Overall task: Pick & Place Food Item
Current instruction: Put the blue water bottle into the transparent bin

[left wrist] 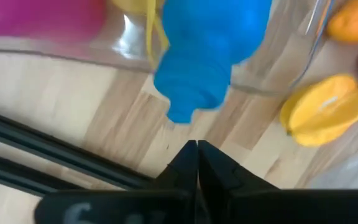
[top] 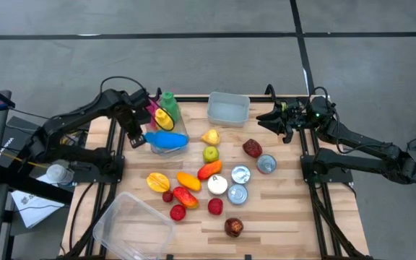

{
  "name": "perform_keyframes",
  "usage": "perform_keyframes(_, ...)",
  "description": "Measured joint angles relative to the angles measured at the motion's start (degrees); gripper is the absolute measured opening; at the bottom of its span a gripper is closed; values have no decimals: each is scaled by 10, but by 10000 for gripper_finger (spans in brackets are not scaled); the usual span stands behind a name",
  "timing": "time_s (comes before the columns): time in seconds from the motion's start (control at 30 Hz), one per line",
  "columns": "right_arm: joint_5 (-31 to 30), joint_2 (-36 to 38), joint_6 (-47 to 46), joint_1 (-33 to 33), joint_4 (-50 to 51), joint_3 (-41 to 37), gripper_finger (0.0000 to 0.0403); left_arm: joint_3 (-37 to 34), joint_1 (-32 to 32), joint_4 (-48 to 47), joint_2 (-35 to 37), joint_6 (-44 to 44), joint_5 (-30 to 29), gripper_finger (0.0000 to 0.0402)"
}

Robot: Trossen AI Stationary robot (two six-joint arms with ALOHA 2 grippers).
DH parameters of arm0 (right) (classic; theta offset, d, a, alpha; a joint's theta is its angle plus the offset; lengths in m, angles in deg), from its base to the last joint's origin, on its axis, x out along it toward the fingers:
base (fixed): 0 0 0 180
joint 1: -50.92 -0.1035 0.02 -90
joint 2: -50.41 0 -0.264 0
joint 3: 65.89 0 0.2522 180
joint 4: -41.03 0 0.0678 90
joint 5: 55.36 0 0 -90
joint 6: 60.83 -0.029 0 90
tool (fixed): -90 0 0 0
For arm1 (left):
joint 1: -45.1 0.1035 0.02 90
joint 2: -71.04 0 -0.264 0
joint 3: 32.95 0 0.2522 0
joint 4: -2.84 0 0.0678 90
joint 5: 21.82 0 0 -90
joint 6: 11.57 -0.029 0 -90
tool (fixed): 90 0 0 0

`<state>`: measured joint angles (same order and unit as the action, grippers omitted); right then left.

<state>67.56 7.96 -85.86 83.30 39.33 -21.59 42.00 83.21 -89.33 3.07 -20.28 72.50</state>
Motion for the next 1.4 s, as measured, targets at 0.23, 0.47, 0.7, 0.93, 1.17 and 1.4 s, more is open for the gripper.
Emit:
perform_keyframes(0.23,0,0,-2,-1,0,0,122,25,0,1,24,35,0,2)
perform_keyframes(0.47,0,0,-4,-1,0,0,122,26,0,4,27,1,0,21)
perform_keyframes(0.7,0,0,-5,-1,1,0,122,26,0,33,7,-57,0,130)
perform_keyframes(0.93,0,0,-5,-1,2,0,122,16,1,29,-20,-106,0,234)
perform_keyframes(1.17,0,0,-5,-1,2,0,122,-29,2,79,-30,-119,-8,237)
perform_keyframes(1.4,0,0,-4,-1,0,0,122,-51,2,89,-31,-135,-9,219)
